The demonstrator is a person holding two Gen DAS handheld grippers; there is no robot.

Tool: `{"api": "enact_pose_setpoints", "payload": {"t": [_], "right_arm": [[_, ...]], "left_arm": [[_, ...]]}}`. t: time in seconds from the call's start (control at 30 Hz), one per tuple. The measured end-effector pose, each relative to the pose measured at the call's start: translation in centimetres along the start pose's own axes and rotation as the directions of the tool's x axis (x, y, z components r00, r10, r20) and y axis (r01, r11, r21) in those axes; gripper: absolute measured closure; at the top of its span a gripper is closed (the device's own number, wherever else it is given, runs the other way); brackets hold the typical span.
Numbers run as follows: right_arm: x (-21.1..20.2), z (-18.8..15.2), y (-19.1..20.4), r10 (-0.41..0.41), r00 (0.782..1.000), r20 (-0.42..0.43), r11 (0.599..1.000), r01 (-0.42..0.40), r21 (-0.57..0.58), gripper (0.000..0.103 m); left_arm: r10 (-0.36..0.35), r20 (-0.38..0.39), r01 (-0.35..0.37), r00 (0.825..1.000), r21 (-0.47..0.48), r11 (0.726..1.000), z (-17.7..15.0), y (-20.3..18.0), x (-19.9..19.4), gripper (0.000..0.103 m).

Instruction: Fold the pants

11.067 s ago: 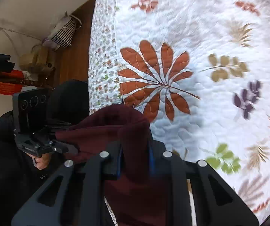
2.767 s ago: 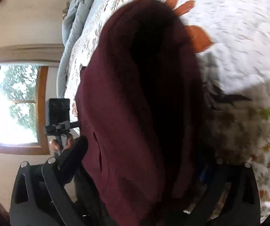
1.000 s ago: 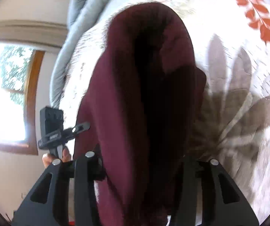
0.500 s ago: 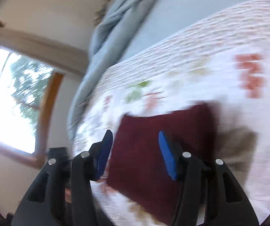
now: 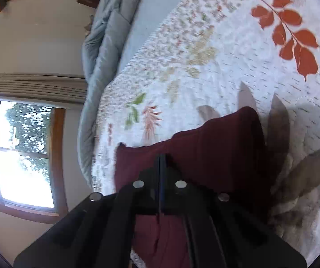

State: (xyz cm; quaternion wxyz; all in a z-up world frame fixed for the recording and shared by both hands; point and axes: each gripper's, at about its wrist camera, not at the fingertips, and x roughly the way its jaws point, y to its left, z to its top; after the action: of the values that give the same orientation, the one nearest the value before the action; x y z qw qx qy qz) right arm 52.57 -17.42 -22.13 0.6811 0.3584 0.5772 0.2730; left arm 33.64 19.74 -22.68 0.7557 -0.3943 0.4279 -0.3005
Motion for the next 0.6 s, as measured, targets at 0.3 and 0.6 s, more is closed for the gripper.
{"api": "enact_pose_setpoints", "payload": {"t": [0.3, 0.6], "right_arm": [[-1.4, -6.8, 2.9, 0.114, 0.992, -0.054, 0.986, -0.120, -0.117, 0.095], [-3.1, -6.5, -2.8, 0.064, 0.998, -0.018, 0.997, -0.065, -0.045, 0.103]], "left_arm": [[-0.053, 0.086, 0.060, 0.995, -0.078, 0.995, 7.4, 1.3, -1.4, 0.019], [-0.023, 0.042, 0.031, 0.999, -0.184, 0.982, 7.2, 5.7, 1.5, 0.020]]}}
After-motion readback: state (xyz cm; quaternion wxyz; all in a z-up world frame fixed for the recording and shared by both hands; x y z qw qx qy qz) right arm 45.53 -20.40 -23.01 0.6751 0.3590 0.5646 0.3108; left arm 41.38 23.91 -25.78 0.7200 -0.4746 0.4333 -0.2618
